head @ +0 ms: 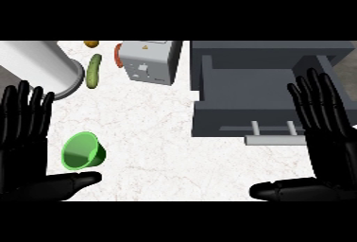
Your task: Pick up the cup, place it into the drawer and close the drawer
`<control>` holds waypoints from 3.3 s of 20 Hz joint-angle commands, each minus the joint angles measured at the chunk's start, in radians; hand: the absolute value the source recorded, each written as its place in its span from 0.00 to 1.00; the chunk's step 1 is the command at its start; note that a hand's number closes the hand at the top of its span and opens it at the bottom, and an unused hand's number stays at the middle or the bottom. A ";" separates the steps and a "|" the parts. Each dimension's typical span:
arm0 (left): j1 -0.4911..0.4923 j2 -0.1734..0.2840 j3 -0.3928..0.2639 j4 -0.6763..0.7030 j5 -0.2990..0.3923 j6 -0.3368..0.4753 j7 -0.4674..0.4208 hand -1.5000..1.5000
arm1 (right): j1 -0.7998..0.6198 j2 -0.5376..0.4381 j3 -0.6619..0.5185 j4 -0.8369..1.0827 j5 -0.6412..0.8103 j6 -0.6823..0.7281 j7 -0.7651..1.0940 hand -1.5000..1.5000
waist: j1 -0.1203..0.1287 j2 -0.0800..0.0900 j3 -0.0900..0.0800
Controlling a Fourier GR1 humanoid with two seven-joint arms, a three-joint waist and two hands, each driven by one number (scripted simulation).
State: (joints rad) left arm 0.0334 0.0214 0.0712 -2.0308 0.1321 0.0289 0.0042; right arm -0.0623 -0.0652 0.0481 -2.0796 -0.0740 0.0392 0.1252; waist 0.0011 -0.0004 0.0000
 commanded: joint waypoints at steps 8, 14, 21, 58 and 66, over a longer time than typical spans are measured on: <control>0.065 -0.011 0.002 0.022 0.004 -0.015 -0.046 0.00 | -0.004 -0.036 -0.100 0.081 -0.079 0.090 -0.075 0.00 | 0.001 0.000 0.000; 0.026 0.026 0.071 0.073 0.031 -0.013 -0.015 0.00 | -0.021 -0.016 -0.076 0.052 -0.048 0.058 -0.033 0.00 | 0.000 0.000 0.000; 0.142 -0.010 0.047 0.122 0.035 -0.037 -0.098 0.00 | -0.085 0.001 -0.057 0.069 -0.007 0.015 0.008 0.00 | 0.003 0.000 0.000; 0.002 0.072 0.222 0.911 0.019 -0.112 -0.627 0.00 | -0.070 -0.031 -0.126 0.075 -0.091 0.089 0.013 0.00 | 0.000 0.000 0.000; -0.186 0.154 0.272 1.289 0.017 -0.138 -0.759 0.00 | -0.040 -0.006 -0.072 0.004 -0.045 0.070 0.041 0.00 | -0.005 0.001 -0.001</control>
State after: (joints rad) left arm -0.0515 0.1403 0.3196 -0.9278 0.1529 -0.1004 -0.6811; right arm -0.0879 -0.0804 -0.0403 -2.0849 -0.1439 0.1231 0.1617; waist -0.0018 0.0002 -0.0002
